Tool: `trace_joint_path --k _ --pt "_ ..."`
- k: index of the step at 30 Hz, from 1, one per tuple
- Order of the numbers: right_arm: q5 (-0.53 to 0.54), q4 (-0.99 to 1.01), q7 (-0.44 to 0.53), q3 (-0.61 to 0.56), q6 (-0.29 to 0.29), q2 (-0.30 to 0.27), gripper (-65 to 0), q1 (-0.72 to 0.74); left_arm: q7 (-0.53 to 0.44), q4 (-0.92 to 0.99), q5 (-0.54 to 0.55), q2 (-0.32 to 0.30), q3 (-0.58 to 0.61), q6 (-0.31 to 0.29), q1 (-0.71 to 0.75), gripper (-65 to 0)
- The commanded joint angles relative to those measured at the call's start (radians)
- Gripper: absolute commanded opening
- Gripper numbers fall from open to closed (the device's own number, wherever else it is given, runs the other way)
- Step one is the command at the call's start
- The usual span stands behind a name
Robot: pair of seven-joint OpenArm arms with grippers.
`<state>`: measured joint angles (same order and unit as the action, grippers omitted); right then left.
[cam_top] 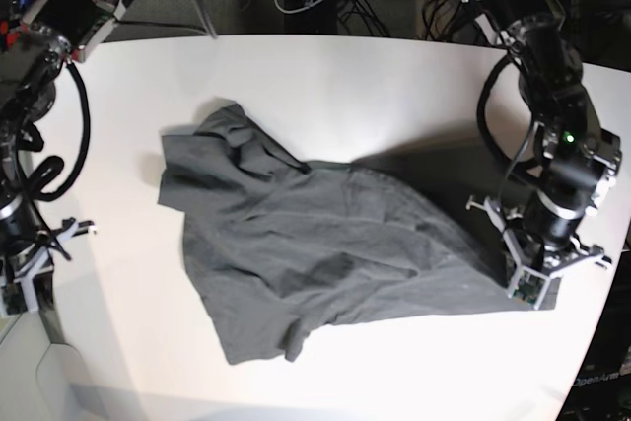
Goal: Layout the t-shirt on the table in an organized manner, then fold the t-shirt properly
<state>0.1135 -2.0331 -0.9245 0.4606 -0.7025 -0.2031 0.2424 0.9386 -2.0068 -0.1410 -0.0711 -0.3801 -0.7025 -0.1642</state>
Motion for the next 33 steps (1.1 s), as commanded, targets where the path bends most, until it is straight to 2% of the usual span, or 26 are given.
trace_joint_path --k 1,8,17,25,28,33 --pt "0.008 -0.018 0.008 0.0 0.004 -0.012 -65.0 0.042 -0.02 -0.021 0.005 -0.006 0.005 0.008 -0.039 -64.5" --pt "0.008 -0.015 -0.103 -0.084 0.004 -0.008 -65.0 0.209 -0.011 -0.021 0.005 -0.006 0.008 0.008 -0.188 -64.5" --pt "0.008 -0.011 -0.192 -0.196 0.004 -0.009 -65.0 0.384 -0.002 -0.021 0.004 -0.008 0.008 0.008 -0.363 -64.5" --pt "0.007 -0.008 -0.327 -0.245 0.004 -0.017 -65.0 0.558 0.109 -0.019 0.004 -0.012 0.022 0.01 -0.524 -64.5" --pt "-0.01 0.001 -0.338 -0.28 0.004 -0.016 -65.0 0.591 0.136 -0.013 0.004 -0.048 0.062 0.01 -0.576 -64.5" --pt "-0.096 0.033 -0.33 -0.333 0.004 -0.009 -65.0 0.622 0.202 -0.01 0.004 -0.052 0.085 0.011 -0.644 -64.5"
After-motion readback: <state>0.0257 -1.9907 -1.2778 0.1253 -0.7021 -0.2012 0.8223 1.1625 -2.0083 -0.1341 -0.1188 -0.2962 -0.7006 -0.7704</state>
